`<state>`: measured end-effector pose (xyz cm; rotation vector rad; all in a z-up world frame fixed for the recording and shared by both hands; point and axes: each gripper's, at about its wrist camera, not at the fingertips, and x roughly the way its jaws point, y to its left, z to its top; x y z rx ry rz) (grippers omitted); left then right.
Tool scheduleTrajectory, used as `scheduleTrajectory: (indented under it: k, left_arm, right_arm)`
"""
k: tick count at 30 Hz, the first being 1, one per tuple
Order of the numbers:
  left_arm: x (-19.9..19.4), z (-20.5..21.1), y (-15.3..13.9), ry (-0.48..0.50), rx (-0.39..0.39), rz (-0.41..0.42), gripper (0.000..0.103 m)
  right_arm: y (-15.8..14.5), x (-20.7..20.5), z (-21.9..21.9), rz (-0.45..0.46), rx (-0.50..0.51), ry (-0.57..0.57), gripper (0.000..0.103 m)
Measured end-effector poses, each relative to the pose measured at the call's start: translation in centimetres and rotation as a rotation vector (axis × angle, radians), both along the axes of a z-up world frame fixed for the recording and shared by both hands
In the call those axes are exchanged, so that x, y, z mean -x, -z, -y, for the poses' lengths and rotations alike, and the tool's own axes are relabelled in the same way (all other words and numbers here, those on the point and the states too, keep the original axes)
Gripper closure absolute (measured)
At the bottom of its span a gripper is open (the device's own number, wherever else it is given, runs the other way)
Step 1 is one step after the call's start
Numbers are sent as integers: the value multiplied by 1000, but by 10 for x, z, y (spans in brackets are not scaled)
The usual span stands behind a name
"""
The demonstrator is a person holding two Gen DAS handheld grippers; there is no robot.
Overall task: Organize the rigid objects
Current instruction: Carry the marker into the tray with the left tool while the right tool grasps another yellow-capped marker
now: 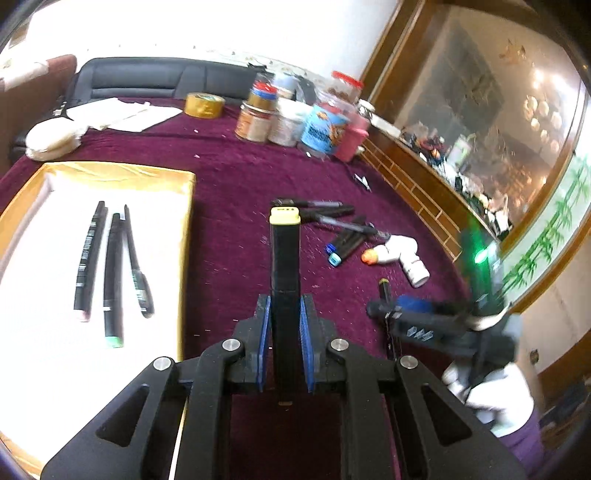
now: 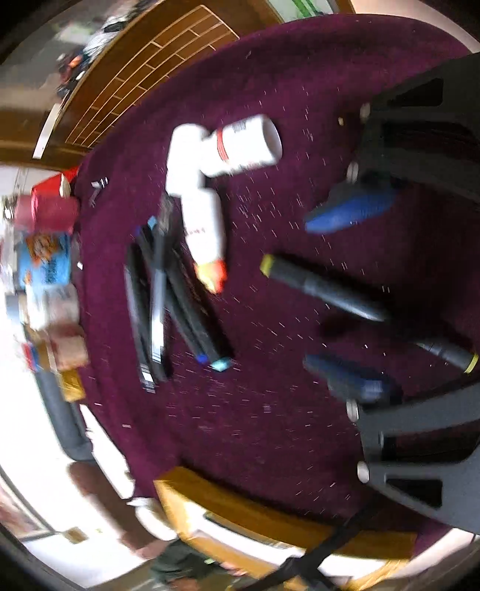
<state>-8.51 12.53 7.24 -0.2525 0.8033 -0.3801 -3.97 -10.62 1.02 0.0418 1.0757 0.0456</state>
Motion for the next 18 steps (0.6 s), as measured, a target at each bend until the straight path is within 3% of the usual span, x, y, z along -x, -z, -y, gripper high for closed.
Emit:
scheduleTrajectory:
  k: [3, 7, 13, 18]
  left_arm:
    - [7, -22, -8, -13, 56, 18, 91]
    - [16, -53, -17, -35, 137, 25, 91]
    - [30, -111, -34, -81, 246, 48, 91]
    - [19, -147, -35, -116, 216, 21, 91]
  right_arm:
    - [1, 6, -11, 34, 44, -18, 89]
    - [-10, 15, -9, 51, -80, -43, 90]
    - [-57, 25, -35, 145, -286, -161, 90]
    - [-78, 12, -87, 115, -463, -306, 90]
